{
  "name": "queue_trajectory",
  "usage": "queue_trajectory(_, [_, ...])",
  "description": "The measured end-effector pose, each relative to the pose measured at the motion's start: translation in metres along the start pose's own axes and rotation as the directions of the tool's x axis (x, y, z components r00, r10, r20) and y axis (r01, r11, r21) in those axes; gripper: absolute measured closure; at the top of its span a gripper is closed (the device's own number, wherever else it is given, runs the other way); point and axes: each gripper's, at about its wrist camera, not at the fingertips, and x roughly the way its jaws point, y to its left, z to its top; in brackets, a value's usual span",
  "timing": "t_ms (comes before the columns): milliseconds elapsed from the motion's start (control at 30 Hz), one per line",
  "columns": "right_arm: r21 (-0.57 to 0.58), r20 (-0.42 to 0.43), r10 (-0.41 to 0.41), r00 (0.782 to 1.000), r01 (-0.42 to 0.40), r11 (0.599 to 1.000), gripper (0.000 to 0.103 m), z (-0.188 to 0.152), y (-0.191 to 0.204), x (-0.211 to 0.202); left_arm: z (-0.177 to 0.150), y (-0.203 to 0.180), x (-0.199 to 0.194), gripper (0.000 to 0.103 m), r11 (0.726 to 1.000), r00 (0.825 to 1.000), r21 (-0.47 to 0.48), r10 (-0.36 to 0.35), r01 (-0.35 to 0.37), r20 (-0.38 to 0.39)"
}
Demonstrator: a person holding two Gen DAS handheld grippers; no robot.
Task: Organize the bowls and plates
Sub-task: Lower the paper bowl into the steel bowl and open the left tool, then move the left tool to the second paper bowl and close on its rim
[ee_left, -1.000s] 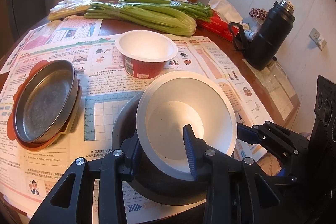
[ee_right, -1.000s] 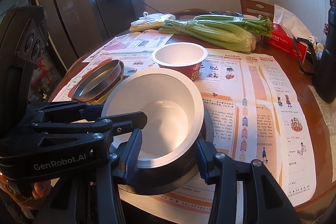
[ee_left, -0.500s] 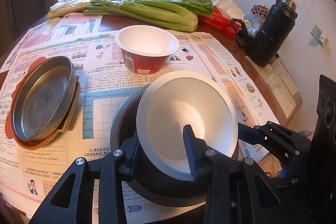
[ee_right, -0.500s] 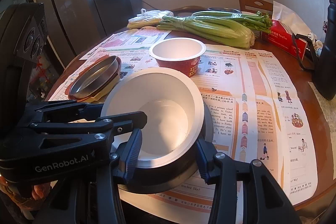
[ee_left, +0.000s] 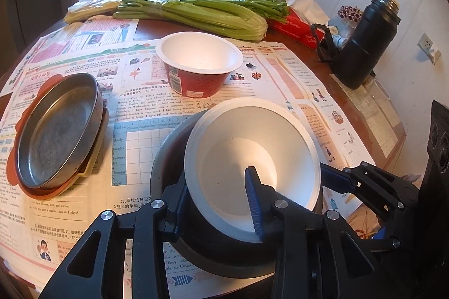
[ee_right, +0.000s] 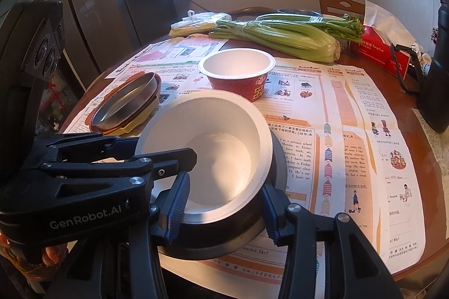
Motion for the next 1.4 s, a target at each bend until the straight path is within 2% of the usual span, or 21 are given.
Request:
queue_trajectory(333, [0.016,0.021,-0.008,1.000,0.007,1.000,0.054,0.005,-0.006,-0.006,0.005,0.006,-0.004,0.065,1.000,1.000,-0.009,0.002,-0.002,0.012])
queue_trajectory(667, [0.043,0.052,-0.015,0.999,0.012,0.999,0.054,0.017,-0.018,-0.013,0.018,0.019,-0.017,0.063,0.999,0.998,-0.043,0.005,-0.003,0.058])
queue_trajectory(767, [0.056,0.063,-0.018,0.998,0.015,0.998,0.054,0.027,-0.025,-0.012,0.030,0.025,-0.017,0.058,0.998,0.998,-0.062,0.013,-0.009,0.069])
queue_trajectory(933, [0.081,0.069,-0.022,0.997,0.016,0.997,0.054,0.051,-0.040,-0.002,0.054,0.034,-0.009,0.056,0.996,0.997,-0.087,0.032,-0.026,0.069])
queue_trajectory(1200, [0.084,0.030,-0.008,1.000,0.006,0.996,0.054,0.092,-0.056,0.031,0.100,0.041,0.017,0.054,0.993,0.998,-0.111,0.044,-0.039,0.046])
queue_trajectory(1400, [0.077,-0.016,0.015,1.000,-0.014,0.997,0.054,0.108,-0.059,0.061,0.129,0.044,0.042,0.054,0.992,0.999,-0.121,0.043,-0.041,0.012])
